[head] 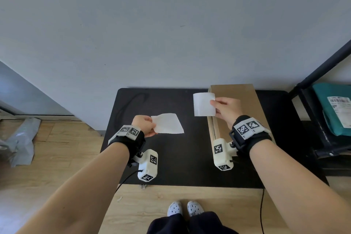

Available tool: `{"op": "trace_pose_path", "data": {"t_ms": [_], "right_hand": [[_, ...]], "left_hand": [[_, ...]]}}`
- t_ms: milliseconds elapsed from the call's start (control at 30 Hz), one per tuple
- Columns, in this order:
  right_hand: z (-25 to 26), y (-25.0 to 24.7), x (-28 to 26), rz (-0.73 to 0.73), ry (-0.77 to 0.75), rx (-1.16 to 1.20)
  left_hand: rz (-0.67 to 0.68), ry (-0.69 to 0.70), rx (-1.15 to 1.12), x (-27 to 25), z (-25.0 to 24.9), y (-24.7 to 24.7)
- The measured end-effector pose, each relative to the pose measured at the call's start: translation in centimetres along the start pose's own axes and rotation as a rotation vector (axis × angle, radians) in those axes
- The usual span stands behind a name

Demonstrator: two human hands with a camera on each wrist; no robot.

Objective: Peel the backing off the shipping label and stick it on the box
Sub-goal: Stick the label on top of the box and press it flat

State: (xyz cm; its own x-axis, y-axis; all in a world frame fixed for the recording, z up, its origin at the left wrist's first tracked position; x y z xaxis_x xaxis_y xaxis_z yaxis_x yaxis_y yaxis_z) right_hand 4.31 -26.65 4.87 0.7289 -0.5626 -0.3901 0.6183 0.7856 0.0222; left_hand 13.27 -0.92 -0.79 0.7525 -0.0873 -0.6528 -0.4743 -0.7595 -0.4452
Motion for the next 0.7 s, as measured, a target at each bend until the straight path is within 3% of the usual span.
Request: {"op": "trace_pose_path", "data": {"t_ms": [167, 400, 633, 700], "right_hand": [[-0.8, 0.9, -0.2, 0.032, -0.009, -0.094], [0.0, 1.8, -1.4, 0.048, -0.080, -0.134], [1.9, 3.7, -3.6, 0.095, -0.311, -0.237], [2.3, 4.2, -4.4, 0.120, -0.373, -0.284]], "left_hand": [[0.049, -0.087, 0.015, 0.4, 0.9, 1.5], [0.053, -0.195, 0.207, -1.0, 1.0, -0.1], [0.084, 0.134, 0.012, -5.1, -6.4, -0.2], [0.102, 0.167, 0.007, -6.0, -8.2, 0.1]]}}
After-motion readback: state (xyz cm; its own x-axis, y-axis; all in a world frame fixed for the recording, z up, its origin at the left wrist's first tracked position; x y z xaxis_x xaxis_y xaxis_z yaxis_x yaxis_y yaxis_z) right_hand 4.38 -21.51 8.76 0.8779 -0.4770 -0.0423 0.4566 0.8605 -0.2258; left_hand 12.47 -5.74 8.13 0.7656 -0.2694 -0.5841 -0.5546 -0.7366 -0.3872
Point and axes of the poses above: each hand's wrist, its own x-axis towards the middle knuckle, its own y-axis out of the palm, z = x × y, the point moved 4 cm from there along x, towards the middle knuckle, and after that the axes turned 12 degrees about x, right-handed, at the moved point
